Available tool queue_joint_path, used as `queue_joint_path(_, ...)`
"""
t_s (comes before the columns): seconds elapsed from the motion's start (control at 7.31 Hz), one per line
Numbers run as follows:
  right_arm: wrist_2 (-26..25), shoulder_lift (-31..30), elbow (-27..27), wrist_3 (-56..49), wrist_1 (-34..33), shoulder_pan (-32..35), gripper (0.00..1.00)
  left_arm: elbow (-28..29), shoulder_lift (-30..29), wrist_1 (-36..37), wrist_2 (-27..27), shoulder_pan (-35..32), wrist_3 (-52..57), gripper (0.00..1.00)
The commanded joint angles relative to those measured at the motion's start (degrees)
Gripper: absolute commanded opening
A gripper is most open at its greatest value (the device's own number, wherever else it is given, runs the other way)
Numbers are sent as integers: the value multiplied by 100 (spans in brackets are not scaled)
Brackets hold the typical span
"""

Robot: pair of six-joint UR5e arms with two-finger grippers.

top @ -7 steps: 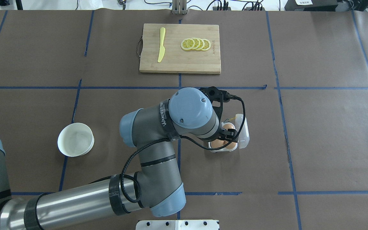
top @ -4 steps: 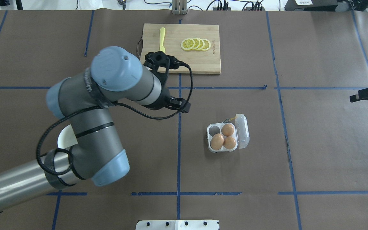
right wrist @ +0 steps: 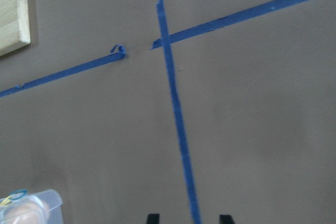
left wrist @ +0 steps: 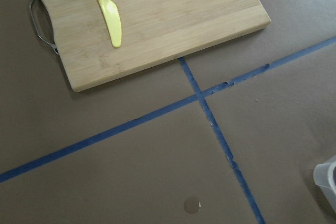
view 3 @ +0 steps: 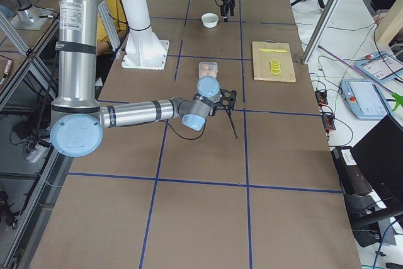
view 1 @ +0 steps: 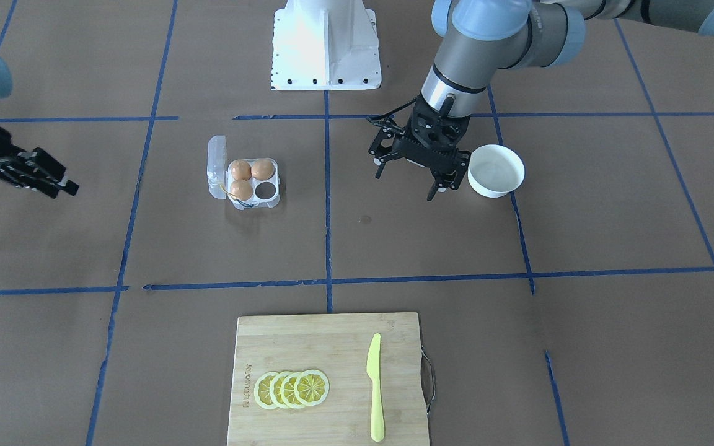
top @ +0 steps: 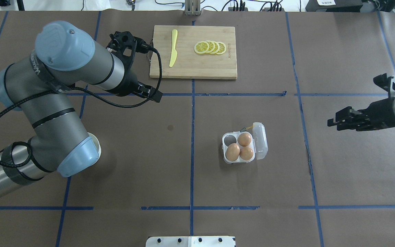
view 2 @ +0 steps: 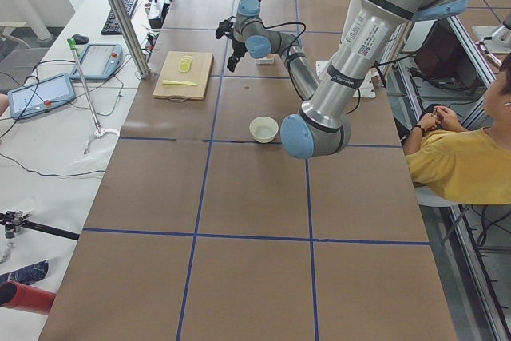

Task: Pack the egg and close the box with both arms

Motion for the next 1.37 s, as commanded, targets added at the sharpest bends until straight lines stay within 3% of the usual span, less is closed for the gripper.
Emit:
queue_joint_path(0.0, -1414, 609, 329, 913, -211, -1288, 18, -64, 156, -2, -3, -72, 30, 99)
queue_joint_path(0.14, -1681, 1336, 399, 1133, -1022, -1519, 36, -82, 165, -2, -3, -81, 30, 99)
queue_joint_path(0.27, -2075, 2257, 460, 1388, -2248, -1904, 80, -100, 174, -2, -3, -99, 30, 99)
queue_joint_path(0.41, -3027, 3119, 417, 1478, -3461, -2561, 90, -126, 174, 7, -3, -116, 30, 99)
queue_joint_path(0.55, -3385, 3649, 452, 1470, -4083, -2733, 92, -126, 174, 7, -3, -177, 30, 99)
queue_joint_path(0.96, -3380, 3585, 724, 1461, -4159, -2612, 100, -205, 287, 16, -3, -335, 56, 99)
queue_joint_path(1.09, -3223, 3184, 1055, 1461, -4238, -2350, 100, -449, 680, 16, -108, -562, 648, 99)
queue_joint_path(1.23, -2465, 2875, 1180, 1435, -4247, -1704, 100, -556, 1102, 7, -309, -921, 1228, 99)
